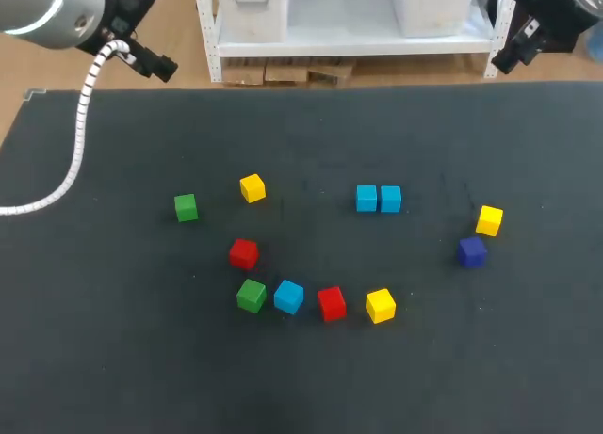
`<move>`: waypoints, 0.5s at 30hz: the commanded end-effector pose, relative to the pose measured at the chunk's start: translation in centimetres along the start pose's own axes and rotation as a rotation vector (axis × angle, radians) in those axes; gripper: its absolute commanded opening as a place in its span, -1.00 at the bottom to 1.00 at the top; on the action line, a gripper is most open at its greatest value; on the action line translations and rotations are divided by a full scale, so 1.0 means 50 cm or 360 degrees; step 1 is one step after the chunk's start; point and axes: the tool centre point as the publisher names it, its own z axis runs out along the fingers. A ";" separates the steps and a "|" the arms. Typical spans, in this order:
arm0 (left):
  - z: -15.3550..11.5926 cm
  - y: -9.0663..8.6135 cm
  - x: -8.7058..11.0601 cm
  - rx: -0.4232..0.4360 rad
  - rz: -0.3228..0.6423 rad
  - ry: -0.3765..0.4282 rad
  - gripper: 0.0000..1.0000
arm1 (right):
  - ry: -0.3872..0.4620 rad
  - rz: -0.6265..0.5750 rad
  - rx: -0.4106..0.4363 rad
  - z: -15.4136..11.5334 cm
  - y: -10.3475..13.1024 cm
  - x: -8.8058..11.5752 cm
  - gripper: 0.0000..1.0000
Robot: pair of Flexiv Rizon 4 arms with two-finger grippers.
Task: Place the blue cubes, place green cubes on the blue cubes, place the yellow cubes on the green cubes, then place the red cubes on the yellow cubes, and place purple cube on the red cubes.
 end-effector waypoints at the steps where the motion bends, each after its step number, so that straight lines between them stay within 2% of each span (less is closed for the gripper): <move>1: -0.033 -0.009 0.000 -0.0020 0.0093 0.0087 1.00 | -0.0006 0.0003 0.0013 0.000 0.004 0.003 1.00; 4: -0.037 -0.034 0.003 -0.0009 0.0212 0.0192 1.00 | -0.0006 0.0003 0.0013 0.000 0.004 0.003 1.00; 6: -0.040 -0.055 0.007 0.0037 0.0276 0.0208 1.00 | -0.0006 0.0003 0.0013 0.000 0.004 0.003 1.00; 15: -0.046 -0.128 0.049 0.0033 0.0694 0.0312 1.00 | -0.0006 0.0003 0.0013 0.000 0.004 0.003 1.00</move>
